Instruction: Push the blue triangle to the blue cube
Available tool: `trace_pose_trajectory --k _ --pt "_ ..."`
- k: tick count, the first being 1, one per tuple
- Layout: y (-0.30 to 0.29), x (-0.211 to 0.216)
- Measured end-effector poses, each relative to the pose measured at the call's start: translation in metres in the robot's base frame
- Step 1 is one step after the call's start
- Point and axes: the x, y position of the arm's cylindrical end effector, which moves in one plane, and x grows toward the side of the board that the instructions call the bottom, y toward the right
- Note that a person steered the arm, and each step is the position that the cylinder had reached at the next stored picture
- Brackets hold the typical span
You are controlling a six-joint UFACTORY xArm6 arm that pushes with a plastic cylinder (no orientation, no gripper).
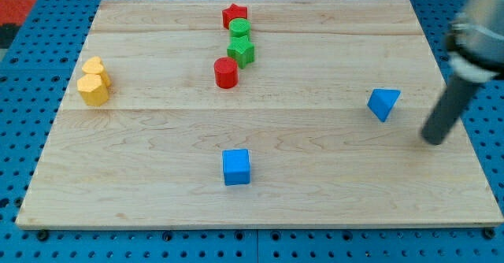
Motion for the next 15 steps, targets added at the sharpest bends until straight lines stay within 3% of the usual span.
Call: trace_pose_trajectory --k 1,2,3,4,5,6,8,9,10,12,13,15 --pt "0.007 -0.057" --pt "-0.062 -0.056" --pt "-0.186 -0.017" --pt "-0.253 0.009" --pt "-0.215 -0.037" --pt "-0.238 -0.052" --pt "-0.307 -0.015" --pt "-0.301 -0.073" --pt "-0.338 -0.058" --pt "-0.316 0.010" --pt "-0.283 0.010" --pt "-0.277 -0.049"
